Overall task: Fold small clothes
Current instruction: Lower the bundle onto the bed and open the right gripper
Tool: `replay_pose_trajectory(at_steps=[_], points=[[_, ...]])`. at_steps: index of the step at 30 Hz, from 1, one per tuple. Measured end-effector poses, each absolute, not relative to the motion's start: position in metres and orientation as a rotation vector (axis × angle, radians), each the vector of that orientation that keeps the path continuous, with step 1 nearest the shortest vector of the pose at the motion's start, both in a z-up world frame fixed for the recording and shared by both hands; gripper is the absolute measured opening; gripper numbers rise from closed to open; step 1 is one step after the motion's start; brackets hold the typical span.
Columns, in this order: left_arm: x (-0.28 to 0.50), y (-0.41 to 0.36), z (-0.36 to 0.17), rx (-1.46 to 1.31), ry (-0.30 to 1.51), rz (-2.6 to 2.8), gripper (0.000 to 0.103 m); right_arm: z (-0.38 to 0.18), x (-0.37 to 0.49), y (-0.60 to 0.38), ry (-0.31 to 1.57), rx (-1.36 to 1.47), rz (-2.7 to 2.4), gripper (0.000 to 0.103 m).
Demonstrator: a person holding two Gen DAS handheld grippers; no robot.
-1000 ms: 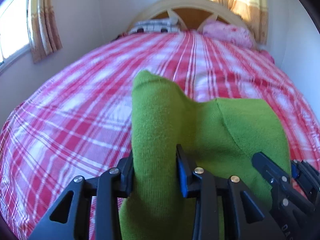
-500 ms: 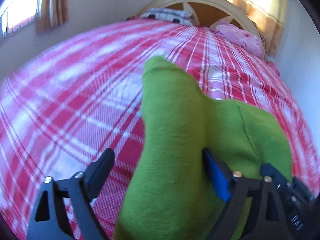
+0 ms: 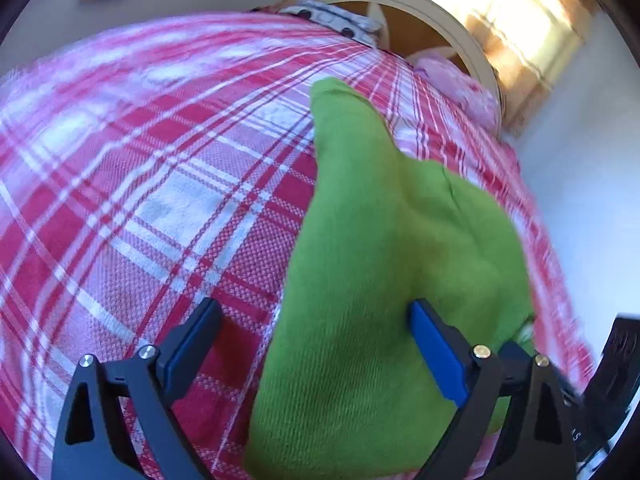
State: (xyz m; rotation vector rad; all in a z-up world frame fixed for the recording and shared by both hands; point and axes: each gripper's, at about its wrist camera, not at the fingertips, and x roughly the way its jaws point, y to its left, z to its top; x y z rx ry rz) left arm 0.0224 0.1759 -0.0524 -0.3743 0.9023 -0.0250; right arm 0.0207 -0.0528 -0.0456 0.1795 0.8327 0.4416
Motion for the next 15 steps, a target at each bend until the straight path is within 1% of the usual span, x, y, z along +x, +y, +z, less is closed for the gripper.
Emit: replay_pose_trajectory(at_steps=[1, 2, 3, 4, 5, 8, 12, 15], points=[[0.023, 0.172, -0.053, -0.348, 0.907, -0.009, 0.097, -0.049, 0.018, -0.050, 0.824, 0.160, 0.419, 0.052], [0.024, 0.169, -0.054, -0.333, 0.908, 0.008, 0.098, -0.051, 0.016, -0.047, 0.814, 0.141, 0.402, 0.050], [0.025, 0.169, -0.054, -0.329, 0.908, 0.021, 0.100, -0.049, 0.013, -0.044, 0.811, 0.135, 0.402, 0.039], [0.027, 0.169, -0.055, -0.327, 0.910, 0.031, 0.101, -0.049, 0.013, -0.043, 0.821, 0.153, 0.414, 0.031], [0.029, 0.168, -0.057, -0.316, 0.912, 0.045, 0.103, -0.051, 0.011, -0.044, 0.830, 0.173, 0.403, 0.031], [0.031, 0.160, -0.057, -0.259, 0.918, 0.096, 0.103, -0.052, 0.005, -0.043, 0.832, 0.172, 0.371, 0.031], [0.025, 0.159, -0.055, -0.267, 0.952, 0.122, 0.103, -0.050, -0.005, -0.041, 0.831, 0.146, 0.344, 0.031], [0.013, 0.155, -0.052, -0.233, 0.943, 0.131, 0.103, -0.046, -0.015, -0.044, 0.821, 0.143, 0.330, 0.031]])
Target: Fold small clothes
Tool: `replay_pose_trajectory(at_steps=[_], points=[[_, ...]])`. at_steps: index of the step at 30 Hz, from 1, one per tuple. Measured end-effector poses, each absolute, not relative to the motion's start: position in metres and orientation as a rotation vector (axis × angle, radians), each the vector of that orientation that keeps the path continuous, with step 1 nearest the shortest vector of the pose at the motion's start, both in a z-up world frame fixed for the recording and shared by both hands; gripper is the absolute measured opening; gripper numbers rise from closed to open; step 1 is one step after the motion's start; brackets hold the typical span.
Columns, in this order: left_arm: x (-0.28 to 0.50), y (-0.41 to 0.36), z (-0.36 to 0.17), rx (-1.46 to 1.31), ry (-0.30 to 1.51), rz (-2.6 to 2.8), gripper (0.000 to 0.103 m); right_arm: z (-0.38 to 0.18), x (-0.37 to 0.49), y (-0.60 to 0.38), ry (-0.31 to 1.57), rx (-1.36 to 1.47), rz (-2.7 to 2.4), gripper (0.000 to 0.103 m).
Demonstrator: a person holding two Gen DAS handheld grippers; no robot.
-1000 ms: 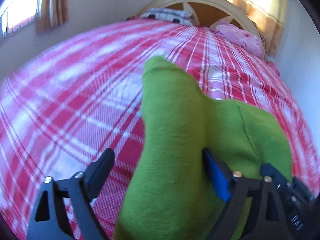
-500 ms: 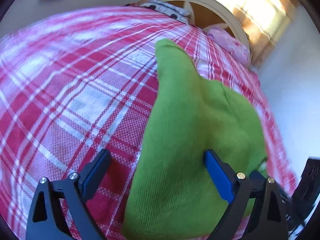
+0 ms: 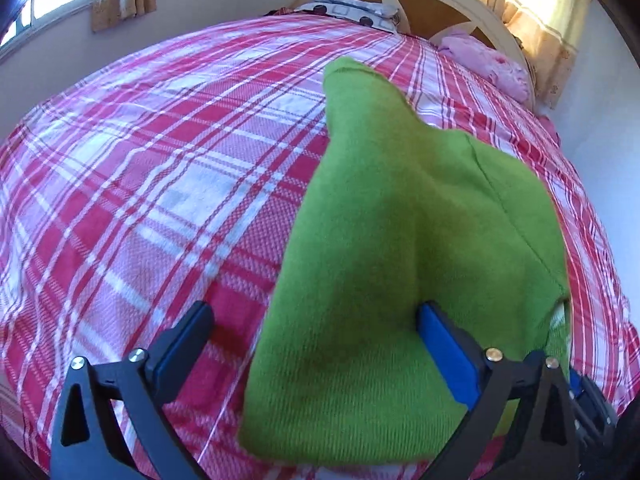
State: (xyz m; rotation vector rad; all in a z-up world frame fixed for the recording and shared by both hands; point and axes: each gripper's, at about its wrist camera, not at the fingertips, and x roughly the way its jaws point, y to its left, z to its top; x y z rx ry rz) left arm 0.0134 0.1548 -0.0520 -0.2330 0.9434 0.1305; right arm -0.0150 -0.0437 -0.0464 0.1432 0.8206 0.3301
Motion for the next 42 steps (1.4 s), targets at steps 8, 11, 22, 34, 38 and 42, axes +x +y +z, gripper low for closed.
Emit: replay_pose_trajectory(at_steps=[8, 11, 22, 34, 38, 42], points=[[-0.008, 0.135, -0.032, -0.099, 0.869, 0.128, 0.103, -0.029, -0.050, -0.057, 0.755, 0.204, 0.282, 0.031], [-0.020, 0.133, -0.026, -0.114, 0.843, 0.119, 0.103, -0.015, -0.070, -0.056, 0.691, 0.153, 0.230, 0.032], [-0.070, 0.125, -0.024, -0.052, 0.794, 0.129, 0.103, 0.003, -0.116, -0.052, 0.625, 0.135, 0.161, 0.055], [-0.108, 0.116, -0.056, -0.062, 0.905, 0.082, 0.103, -0.018, -0.147, -0.033, 0.773, 0.012, 0.088, 0.060], [-0.129, 0.114, -0.051, -0.024, 0.874, 0.089, 0.103, -0.016, -0.160, -0.033, 0.779, 0.010, 0.080, 0.060], [-0.148, 0.113, -0.043, 0.011, 0.833, 0.100, 0.103, -0.005, -0.176, -0.029, 0.754, 0.000, 0.084, 0.060]])
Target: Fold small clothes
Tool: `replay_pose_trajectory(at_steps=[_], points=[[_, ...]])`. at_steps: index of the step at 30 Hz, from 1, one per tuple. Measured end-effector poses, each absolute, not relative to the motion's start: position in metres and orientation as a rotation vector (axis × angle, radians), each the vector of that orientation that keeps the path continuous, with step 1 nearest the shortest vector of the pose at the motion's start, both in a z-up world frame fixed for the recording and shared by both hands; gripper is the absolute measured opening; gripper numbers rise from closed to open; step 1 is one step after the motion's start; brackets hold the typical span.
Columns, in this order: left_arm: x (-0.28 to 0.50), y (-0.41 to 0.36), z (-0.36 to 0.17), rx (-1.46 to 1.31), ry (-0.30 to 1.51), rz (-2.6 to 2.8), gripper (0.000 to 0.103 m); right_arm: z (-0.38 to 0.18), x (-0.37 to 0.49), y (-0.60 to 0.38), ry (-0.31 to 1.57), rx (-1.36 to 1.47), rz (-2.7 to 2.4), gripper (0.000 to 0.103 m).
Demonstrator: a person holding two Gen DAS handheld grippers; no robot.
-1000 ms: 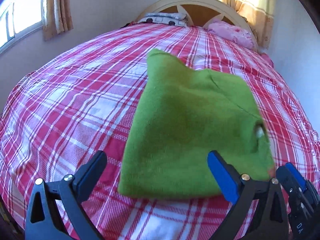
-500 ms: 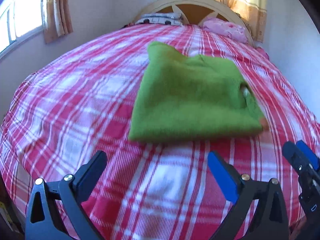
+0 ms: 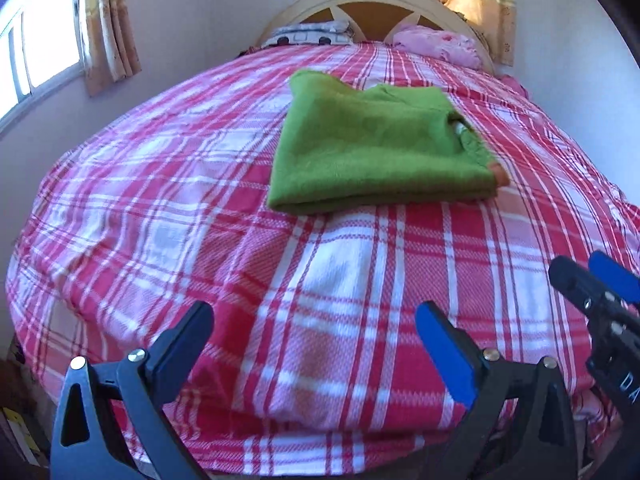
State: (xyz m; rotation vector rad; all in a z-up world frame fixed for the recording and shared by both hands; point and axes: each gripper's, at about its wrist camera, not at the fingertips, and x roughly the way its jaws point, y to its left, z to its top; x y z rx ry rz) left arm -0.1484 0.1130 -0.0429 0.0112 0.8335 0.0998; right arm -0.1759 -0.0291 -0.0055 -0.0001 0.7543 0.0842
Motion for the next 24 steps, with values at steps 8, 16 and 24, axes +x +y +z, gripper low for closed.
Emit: replay_pose_trajectory(at_steps=[8, 16, 24], points=[[-0.164, 0.113, -0.038, -0.027, 0.813, 0.081, 0.103, 0.010, -0.209, -0.026, 0.694, -0.063, 0.079, 0.065], [-0.182, 0.095, -0.014, 0.041, 0.759, 0.066, 0.103, 0.019, -0.226, -0.040, 0.669, -0.037, 0.078, 0.066], [-0.193, 0.093, 0.000, -0.061, 0.841, 0.005, 0.103, 0.037, -0.248, -0.048, 0.611, -0.028, 0.094, 0.066]])
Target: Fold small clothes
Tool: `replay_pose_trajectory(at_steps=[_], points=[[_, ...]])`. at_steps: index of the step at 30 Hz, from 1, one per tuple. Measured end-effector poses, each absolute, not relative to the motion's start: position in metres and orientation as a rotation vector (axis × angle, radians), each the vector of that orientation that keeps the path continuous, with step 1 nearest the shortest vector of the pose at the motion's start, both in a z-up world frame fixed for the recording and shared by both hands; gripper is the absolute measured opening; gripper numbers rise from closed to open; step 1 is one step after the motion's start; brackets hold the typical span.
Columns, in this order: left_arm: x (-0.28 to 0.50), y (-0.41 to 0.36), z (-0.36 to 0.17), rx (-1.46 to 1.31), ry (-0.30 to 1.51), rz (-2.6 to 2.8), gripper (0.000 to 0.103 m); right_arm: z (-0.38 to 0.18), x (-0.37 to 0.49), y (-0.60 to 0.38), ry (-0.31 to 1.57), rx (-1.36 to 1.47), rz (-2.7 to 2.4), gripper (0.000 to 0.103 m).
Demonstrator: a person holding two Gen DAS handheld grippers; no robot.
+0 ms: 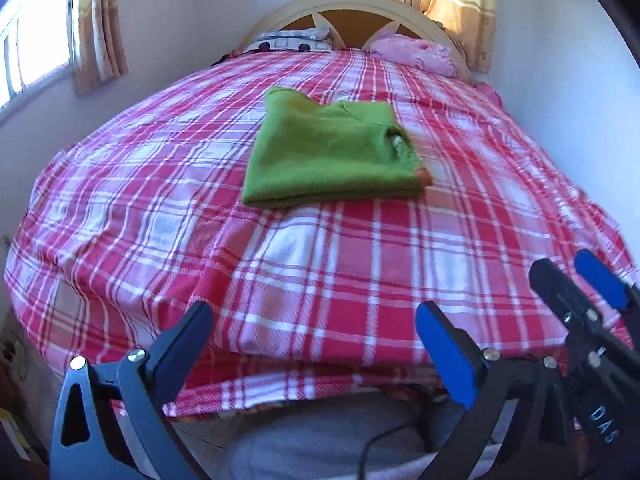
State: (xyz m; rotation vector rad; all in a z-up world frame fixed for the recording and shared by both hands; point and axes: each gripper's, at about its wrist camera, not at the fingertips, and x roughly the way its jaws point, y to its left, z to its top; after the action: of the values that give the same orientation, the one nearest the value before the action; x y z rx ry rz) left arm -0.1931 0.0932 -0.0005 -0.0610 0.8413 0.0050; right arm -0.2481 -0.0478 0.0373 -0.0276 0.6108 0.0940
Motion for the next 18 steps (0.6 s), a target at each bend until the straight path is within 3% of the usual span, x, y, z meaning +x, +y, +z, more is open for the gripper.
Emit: replay_pose_trajectory(at_steps=[5, 13, 18], points=[[-0.218, 0.090, 0.034, -0.045, 0.712, 0.031, 0.103, 0.054, -0.267, -0.054, 0.535, -0.028, 0.083, 0.068], [-0.248, 0.096, 0.080, 0.022, 0.476, 0.110, 0.103, 0.102, -0.292, -0.053, 0.391, 0.025, 0.109, 0.083], [-0.264, 0.110, 0.103, 0.003, 0.351, 0.131, 0.103, 0.127, -0.306, -0.047, 0.290, 0.089, 0.144, 0.085]])
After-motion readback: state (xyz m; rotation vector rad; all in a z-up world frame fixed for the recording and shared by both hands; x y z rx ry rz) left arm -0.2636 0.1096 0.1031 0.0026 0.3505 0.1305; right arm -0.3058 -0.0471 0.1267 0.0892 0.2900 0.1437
